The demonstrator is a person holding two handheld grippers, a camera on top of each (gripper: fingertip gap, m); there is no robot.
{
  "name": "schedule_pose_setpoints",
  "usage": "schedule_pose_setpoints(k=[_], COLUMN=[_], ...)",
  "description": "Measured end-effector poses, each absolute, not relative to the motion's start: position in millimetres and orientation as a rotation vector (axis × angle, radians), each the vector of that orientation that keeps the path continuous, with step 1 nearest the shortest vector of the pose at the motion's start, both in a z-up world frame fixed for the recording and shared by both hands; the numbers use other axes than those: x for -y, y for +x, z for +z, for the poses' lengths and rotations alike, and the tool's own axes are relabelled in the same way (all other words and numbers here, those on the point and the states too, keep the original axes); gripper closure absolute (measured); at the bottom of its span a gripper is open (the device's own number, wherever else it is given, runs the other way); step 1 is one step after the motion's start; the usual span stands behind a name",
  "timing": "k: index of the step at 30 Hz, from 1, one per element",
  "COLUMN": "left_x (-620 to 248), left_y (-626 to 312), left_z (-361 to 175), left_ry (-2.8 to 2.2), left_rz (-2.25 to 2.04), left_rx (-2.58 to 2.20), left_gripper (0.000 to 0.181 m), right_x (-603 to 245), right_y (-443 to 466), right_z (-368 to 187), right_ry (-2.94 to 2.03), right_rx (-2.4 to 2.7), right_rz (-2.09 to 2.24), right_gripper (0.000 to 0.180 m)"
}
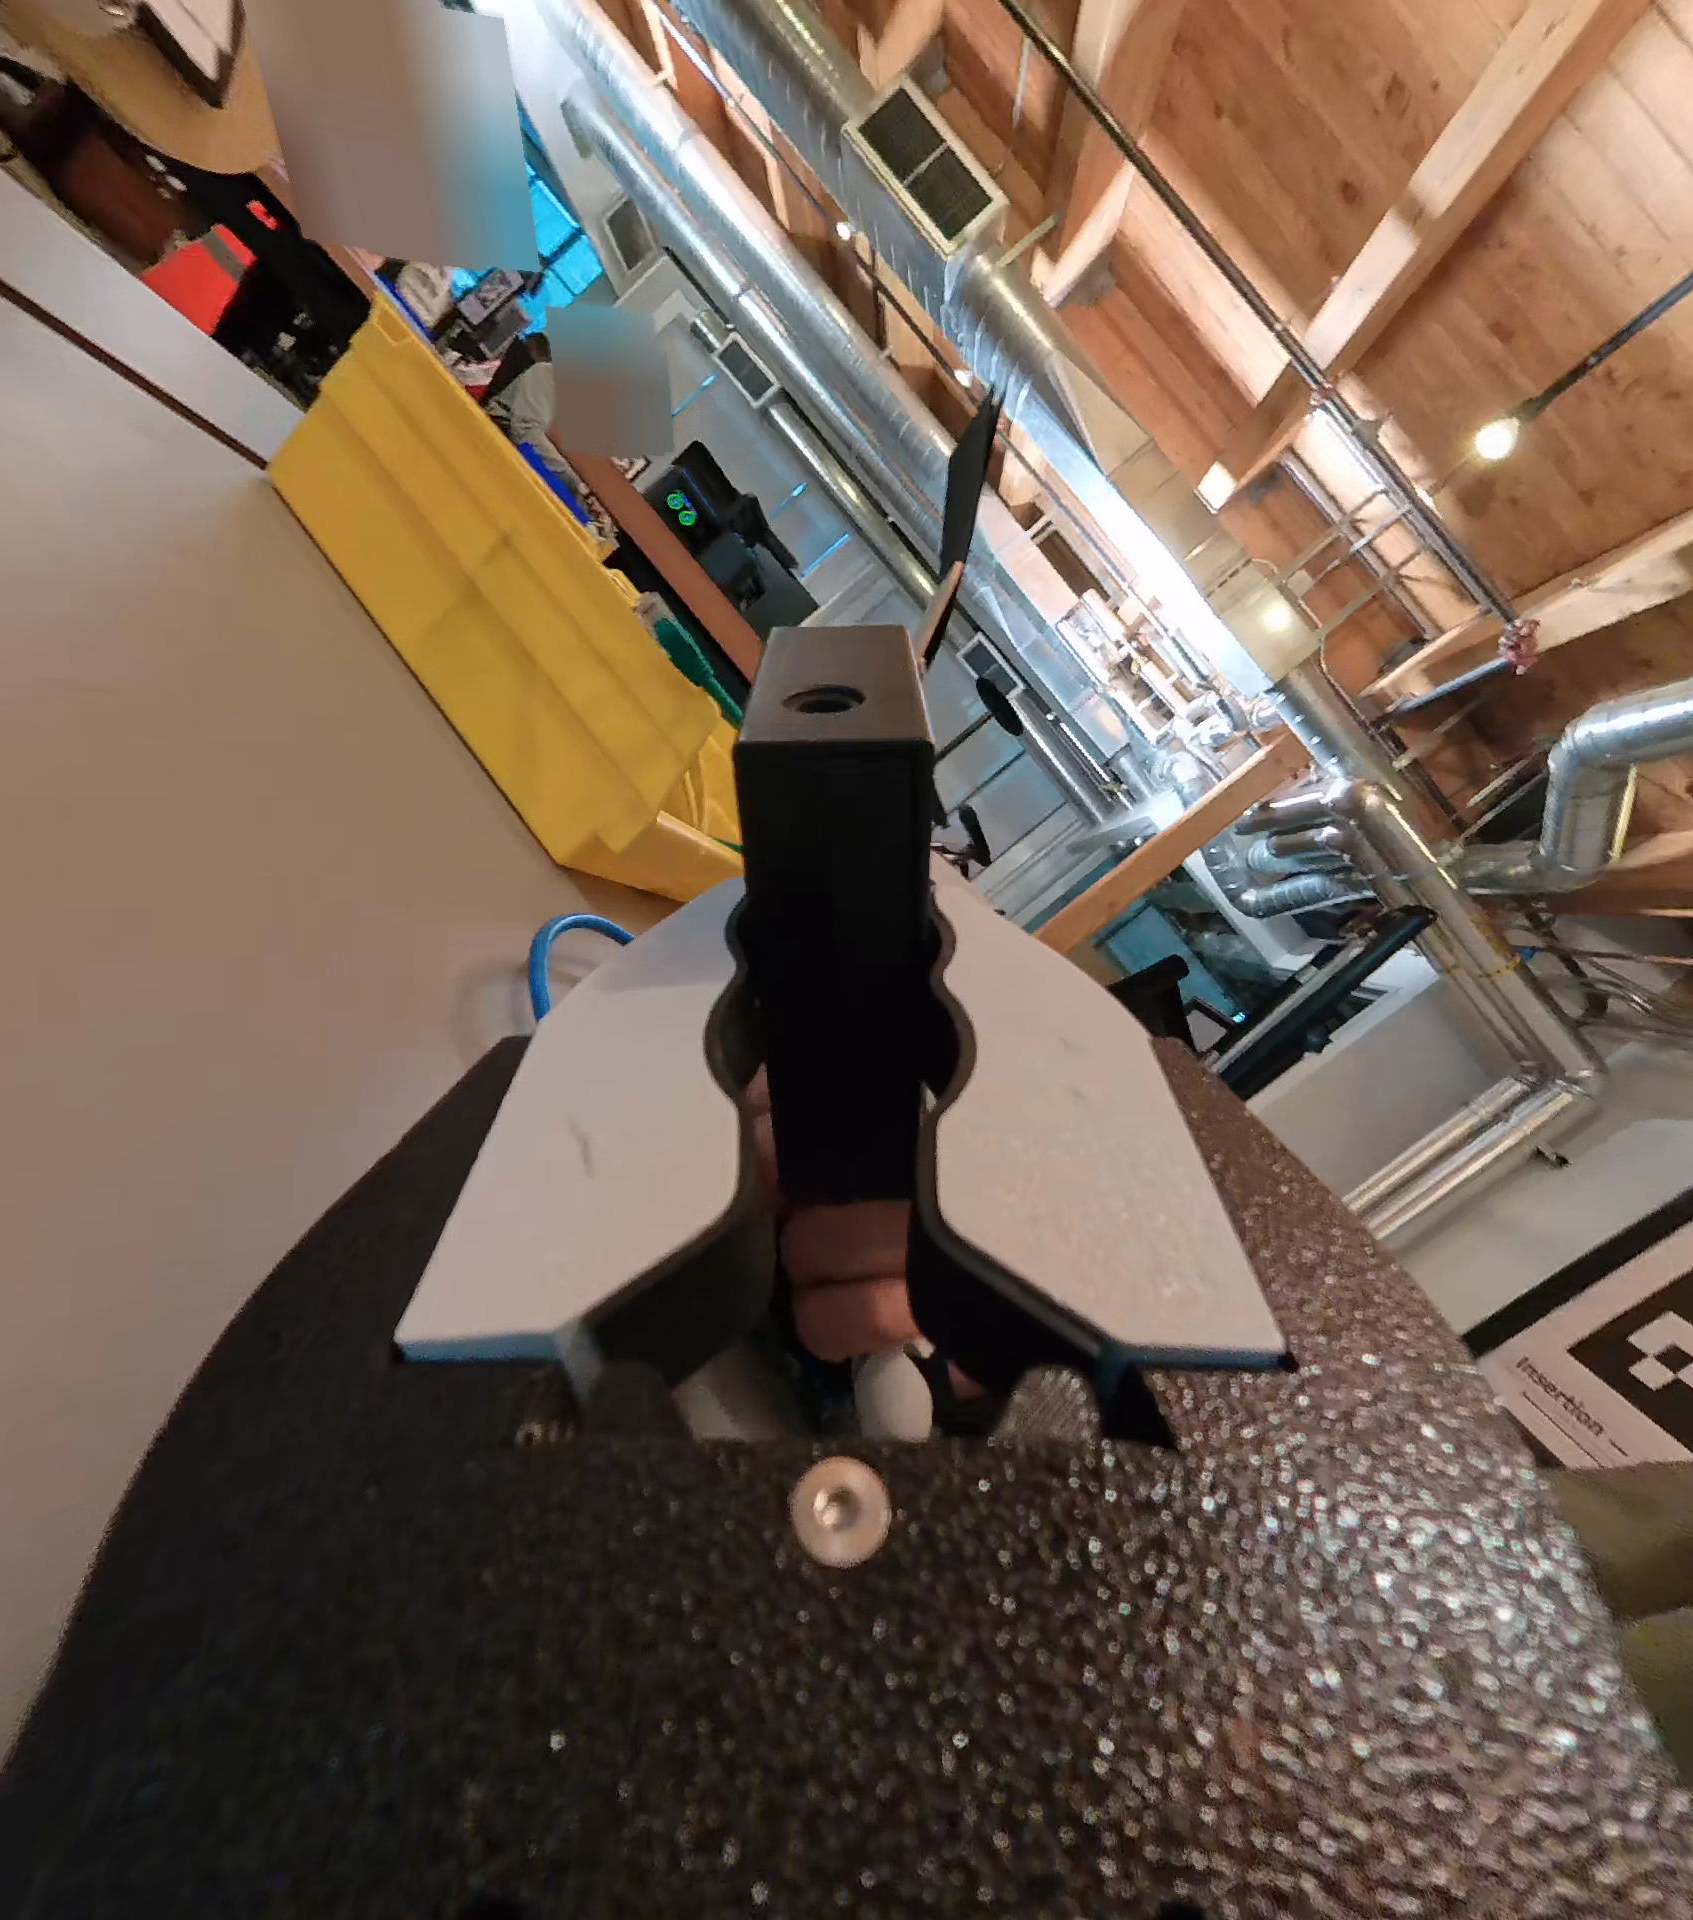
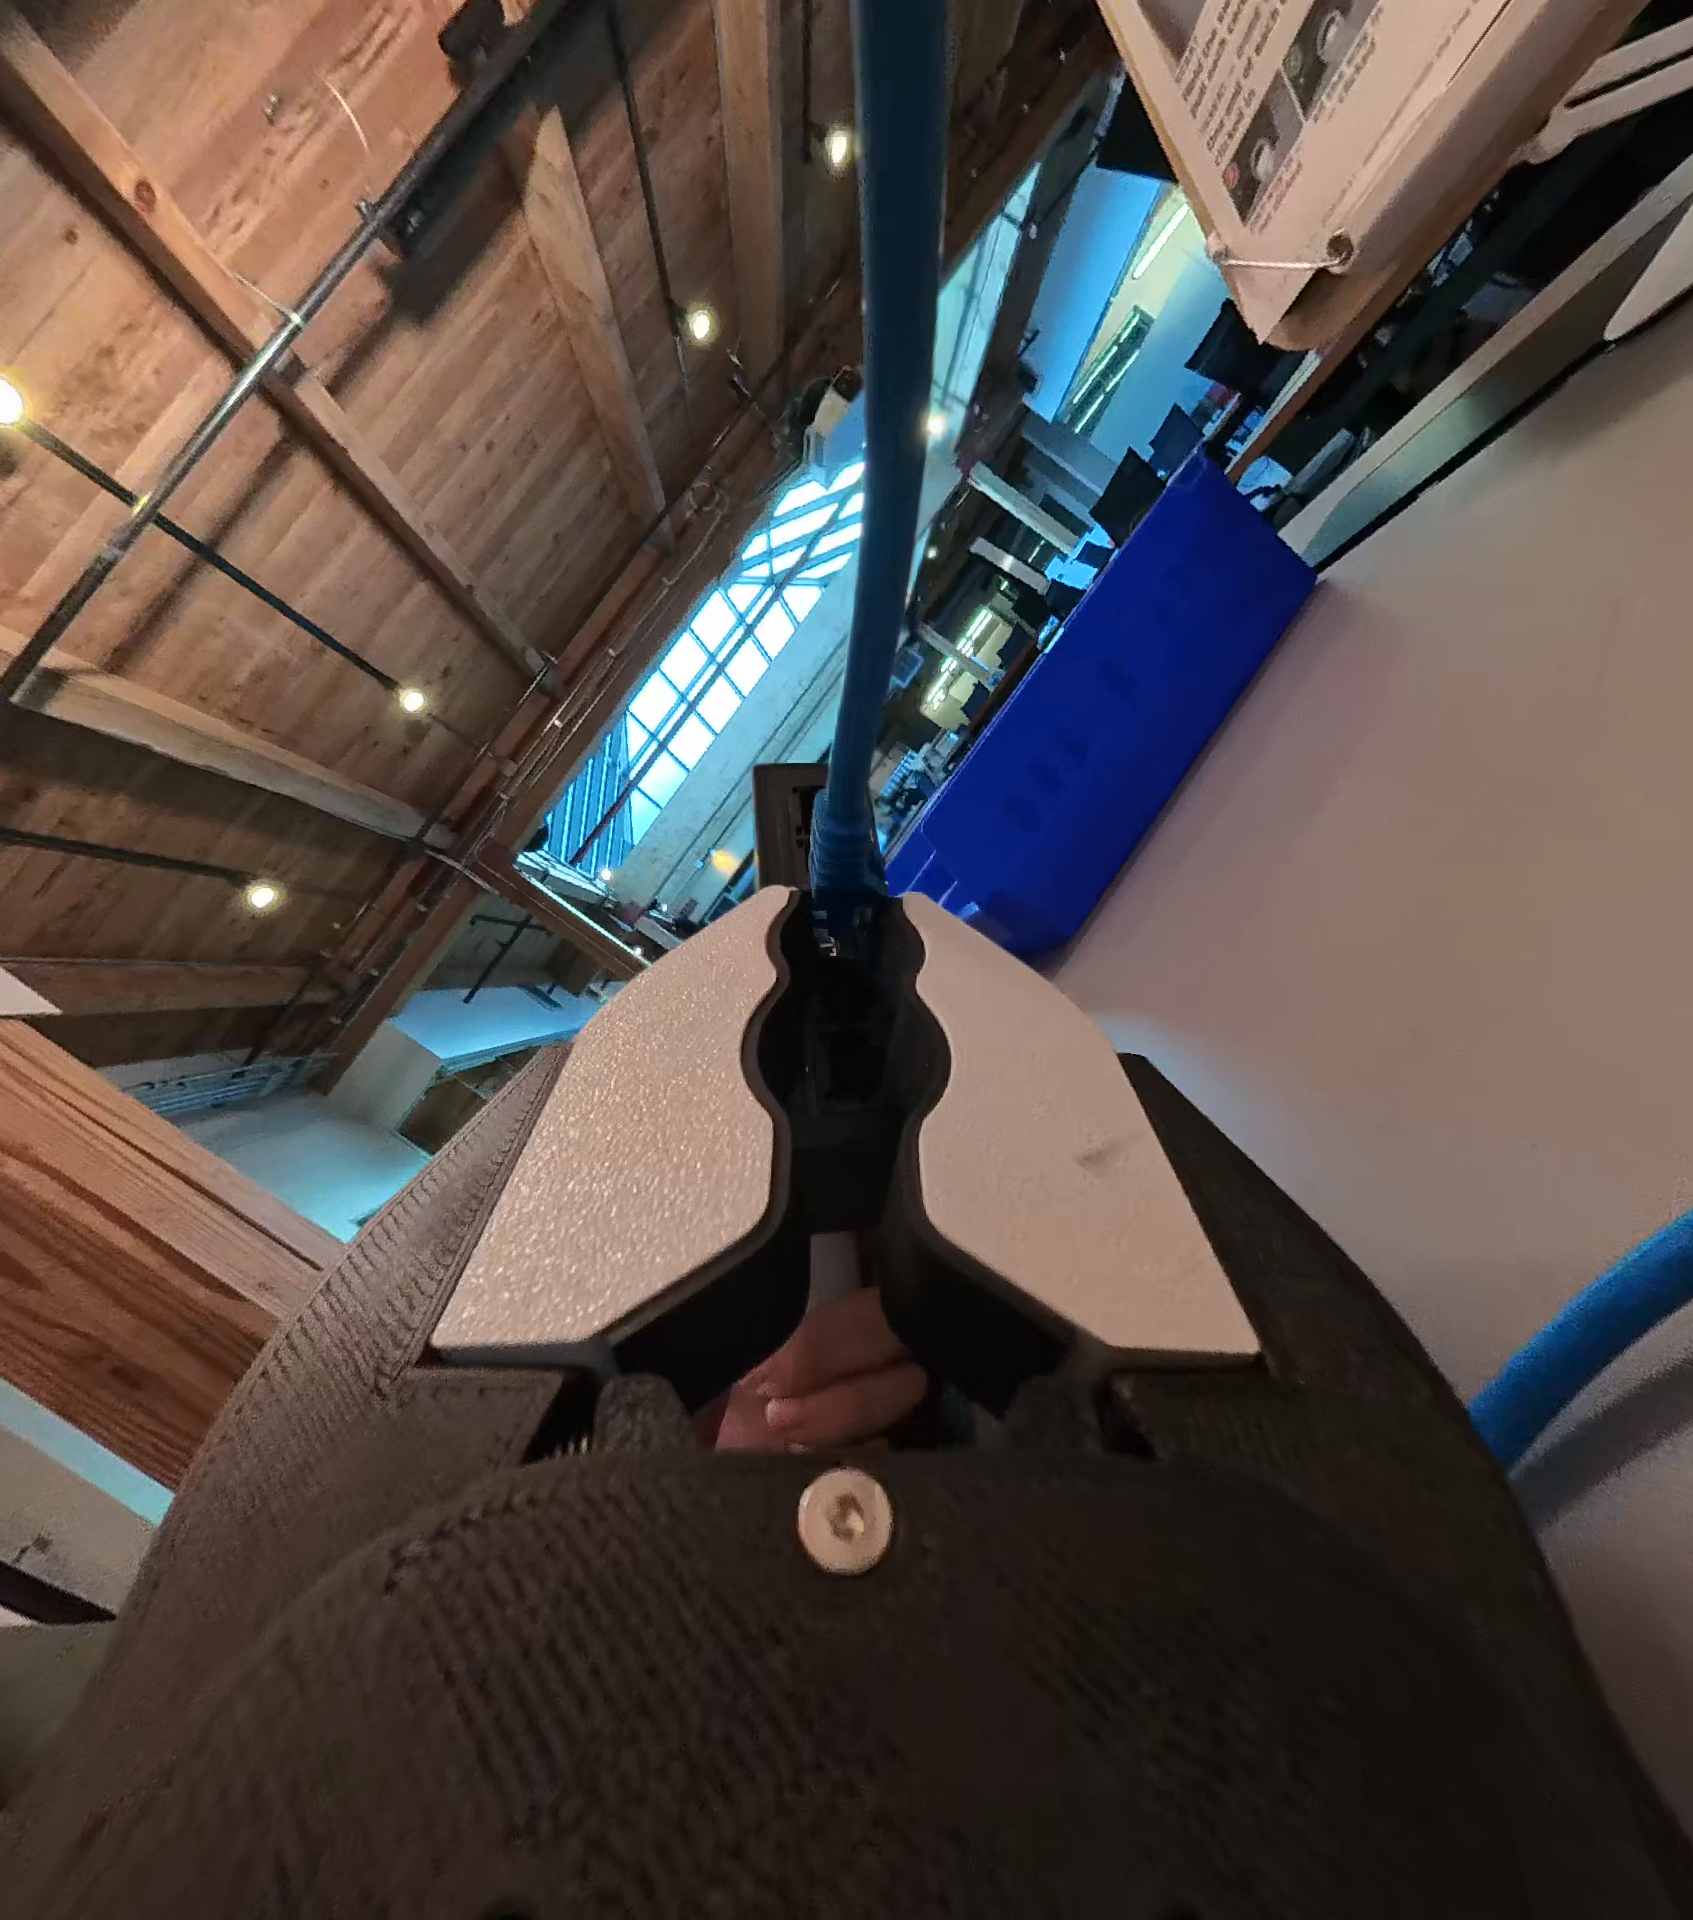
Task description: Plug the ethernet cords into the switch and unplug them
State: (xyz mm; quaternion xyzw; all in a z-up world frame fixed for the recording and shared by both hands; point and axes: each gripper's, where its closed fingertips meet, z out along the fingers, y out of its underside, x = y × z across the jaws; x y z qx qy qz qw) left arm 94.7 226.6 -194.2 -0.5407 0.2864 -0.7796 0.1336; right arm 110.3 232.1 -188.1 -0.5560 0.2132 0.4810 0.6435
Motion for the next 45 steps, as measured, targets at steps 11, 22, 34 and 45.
schedule_pose_setpoints(k=[11, 22, 34, 45], left_x=[-225.2, -219.9, -246.0, -252.7], left_y=[93.2, 90.2, 81.6, 82.3], left_z=[-194.2, -186.9, -165.4, -167.3], left_ry=[-1.563, -1.429, -1.086, -0.918], left_rz=[-2.266, -2.115, -1.745, -1.65], left_rx=[-0.853, -1.099, -1.549, -1.619], left_gripper=[0.154, 0.154, 0.154, 0.154], right_x=[-229.8, -219.5, -145.8, -170.3], right_y=[108.6, 104.8, 0.3, 58.5], right_z=[-188.5, -183.5, -172.2, -97.4], right_ry=[-1.288, -1.302, -1.714, -1.676], right_rx=[-0.446, -0.401, 0.307, 0.386], right_rz=[1.109, 1.167, 1.068, 0.514], right_gripper=[0.166, 0.166, 0.133, 0.145])
